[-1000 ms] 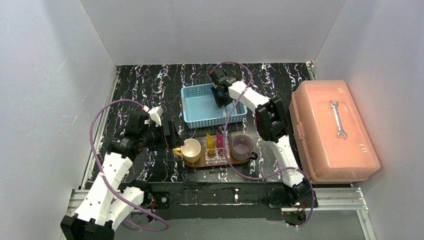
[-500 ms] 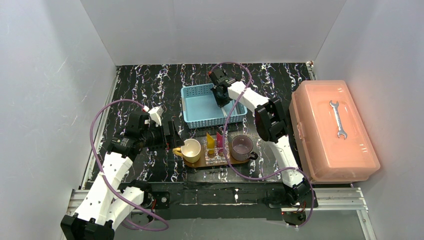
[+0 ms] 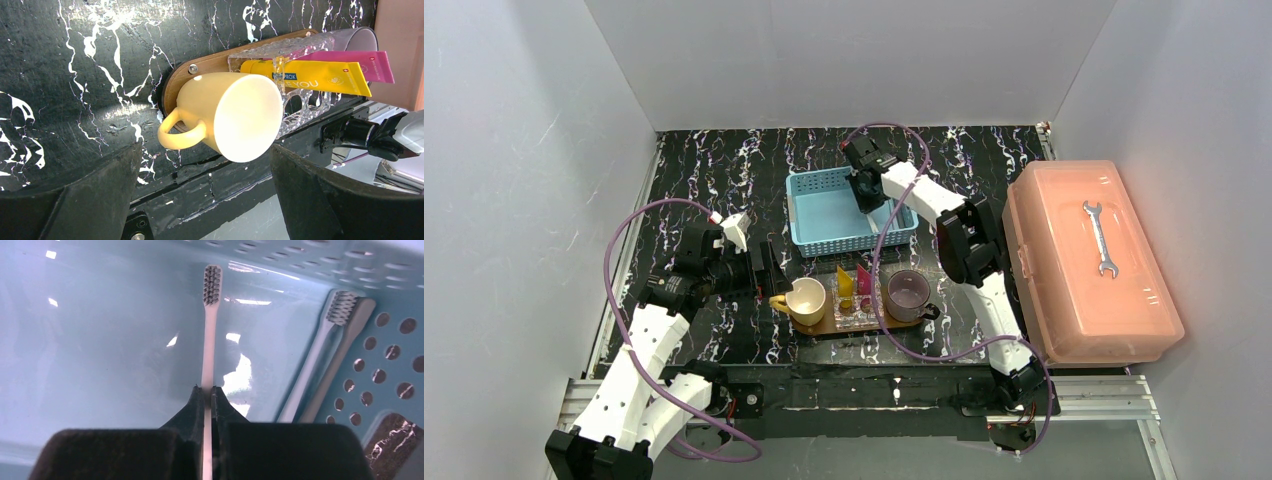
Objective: Prepare toiletry sets of a toothbrush and toothpaste on the tray
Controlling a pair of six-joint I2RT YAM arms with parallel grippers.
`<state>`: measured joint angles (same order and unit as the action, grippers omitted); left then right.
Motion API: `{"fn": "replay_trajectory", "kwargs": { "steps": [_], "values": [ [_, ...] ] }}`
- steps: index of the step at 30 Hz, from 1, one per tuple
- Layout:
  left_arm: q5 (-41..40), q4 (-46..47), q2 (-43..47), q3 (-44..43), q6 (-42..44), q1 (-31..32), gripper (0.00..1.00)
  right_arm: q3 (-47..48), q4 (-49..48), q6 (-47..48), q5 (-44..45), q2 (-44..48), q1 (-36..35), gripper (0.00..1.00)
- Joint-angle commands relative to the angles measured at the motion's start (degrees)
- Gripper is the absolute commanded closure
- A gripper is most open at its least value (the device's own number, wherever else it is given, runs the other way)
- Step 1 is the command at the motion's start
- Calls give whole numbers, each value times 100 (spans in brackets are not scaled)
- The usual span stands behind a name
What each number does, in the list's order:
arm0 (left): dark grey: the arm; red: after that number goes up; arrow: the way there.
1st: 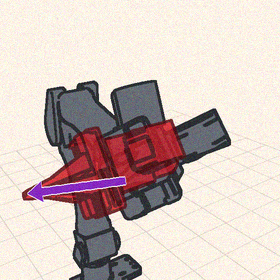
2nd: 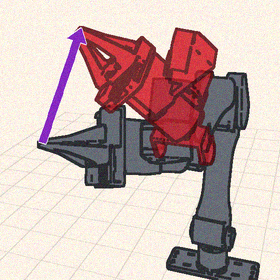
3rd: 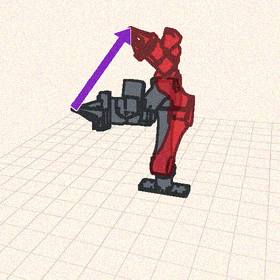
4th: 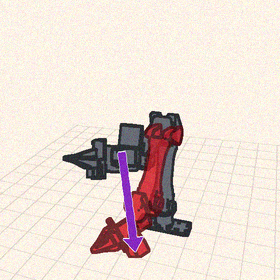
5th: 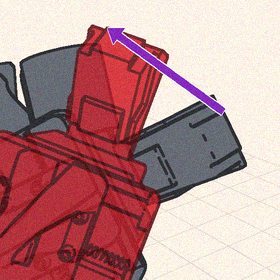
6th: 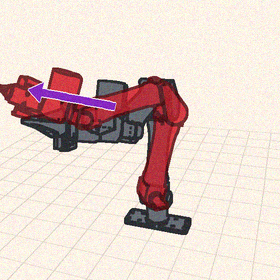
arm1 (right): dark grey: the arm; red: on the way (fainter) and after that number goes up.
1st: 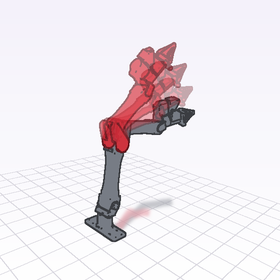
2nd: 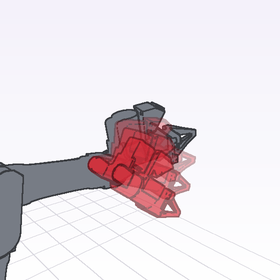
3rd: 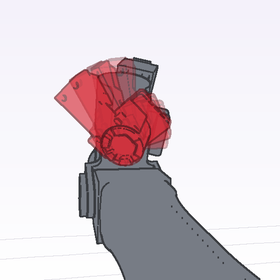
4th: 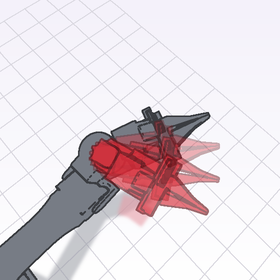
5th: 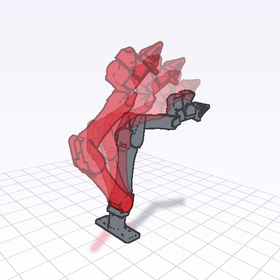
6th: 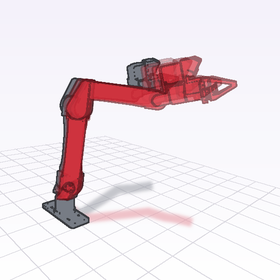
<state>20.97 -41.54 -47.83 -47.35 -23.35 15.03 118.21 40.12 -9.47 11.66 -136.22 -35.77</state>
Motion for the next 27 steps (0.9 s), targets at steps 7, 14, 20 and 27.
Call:
{"fn": "replay_trajectory", "kwargs": {
  "steps": [7, 14, 20, 27],
  "values": [
    [3, 5, 78, 10, 58, -2, 2, -72, -347, -3, -143, 1002, -68, 99],
    [12, 5, 97, 7, 55, 0, 2, -377, -801, -42, -212, 1543, -103, 99],
    [12, 8, 142, 7, 56, -4, 2, -517, -1020, -97, -238, 2119, -162, 99],
    [36, 5, 134, -34, 63, 0, 2, -837, -1287, -78, -517, 2831, -219, 99]
  ]
}}
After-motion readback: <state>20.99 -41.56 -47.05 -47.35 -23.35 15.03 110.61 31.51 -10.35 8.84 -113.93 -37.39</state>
